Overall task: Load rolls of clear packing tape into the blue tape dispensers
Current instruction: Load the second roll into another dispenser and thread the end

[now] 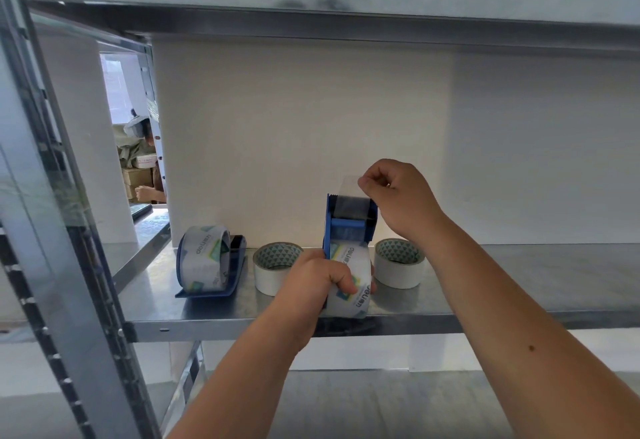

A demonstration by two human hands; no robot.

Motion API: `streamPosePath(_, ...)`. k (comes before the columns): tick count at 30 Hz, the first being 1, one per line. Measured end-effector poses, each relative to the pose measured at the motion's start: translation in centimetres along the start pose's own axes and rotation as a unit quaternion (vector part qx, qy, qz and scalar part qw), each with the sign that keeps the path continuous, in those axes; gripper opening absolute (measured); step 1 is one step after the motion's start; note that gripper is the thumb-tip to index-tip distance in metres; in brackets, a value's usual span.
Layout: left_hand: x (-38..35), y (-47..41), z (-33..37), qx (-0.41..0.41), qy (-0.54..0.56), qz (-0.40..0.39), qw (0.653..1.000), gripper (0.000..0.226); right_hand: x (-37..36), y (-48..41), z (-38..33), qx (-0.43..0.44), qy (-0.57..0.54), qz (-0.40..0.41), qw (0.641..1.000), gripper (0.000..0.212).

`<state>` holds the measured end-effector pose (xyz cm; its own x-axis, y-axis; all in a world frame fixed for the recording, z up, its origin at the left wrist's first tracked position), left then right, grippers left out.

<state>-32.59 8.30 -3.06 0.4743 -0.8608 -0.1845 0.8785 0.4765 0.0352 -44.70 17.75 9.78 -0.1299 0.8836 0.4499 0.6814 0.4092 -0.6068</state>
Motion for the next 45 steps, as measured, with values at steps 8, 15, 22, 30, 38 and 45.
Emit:
streamPosePath(8,0.2,0.1,0.8,-0.004,-0.018,-0.009,1.0,0.086,0.2,-0.2,-0.9,0.083,0.038,0.074,0.993,0.015)
streamPosePath(15,0.2,-0.6,0.5,0.015,-0.047,-0.023,0.999,0.11,-0.1,-2.0,-0.6,0.011,-0.059,0.063,0.996,0.017)
streamPosePath(22,-0.2,1.2,0.0,0.035,-0.016,-0.024,0.999,0.097,0.3,-4.3,0.3,-0.095,-0.131,0.018,0.987,0.023)
streamPosePath(30,0.7,0.3,0.5,0.035,-0.032,-0.006,0.999,0.115,-0.7,-0.4,1.1,-0.133,-0.156,-0.082,0.975,0.034)
streamPosePath(38,1.3,0.6,0.4,0.025,-0.022,0.005,0.999,0.11,-0.5,0.7,1.0,-0.058,-0.118,-0.075,0.988,0.008)
streamPosePath(45,0.6,1.5,1.4,0.007,-0.033,-0.017,0.999,0.061,-0.3,-0.1,0.1,-0.066,-0.158,-0.039,0.984,0.02)
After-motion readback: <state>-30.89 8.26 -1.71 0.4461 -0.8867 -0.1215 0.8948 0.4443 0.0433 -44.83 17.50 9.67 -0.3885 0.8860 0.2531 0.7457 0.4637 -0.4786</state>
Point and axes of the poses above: each hand's wrist, its own y-axis away from the middle knuckle, its own x-axis out of the back of the hand, z = x × y, the point moved 8 cm from there along -y, towards the middle knuckle, and after that the axes turned 4 degrees about z, right-handed, at the moved point
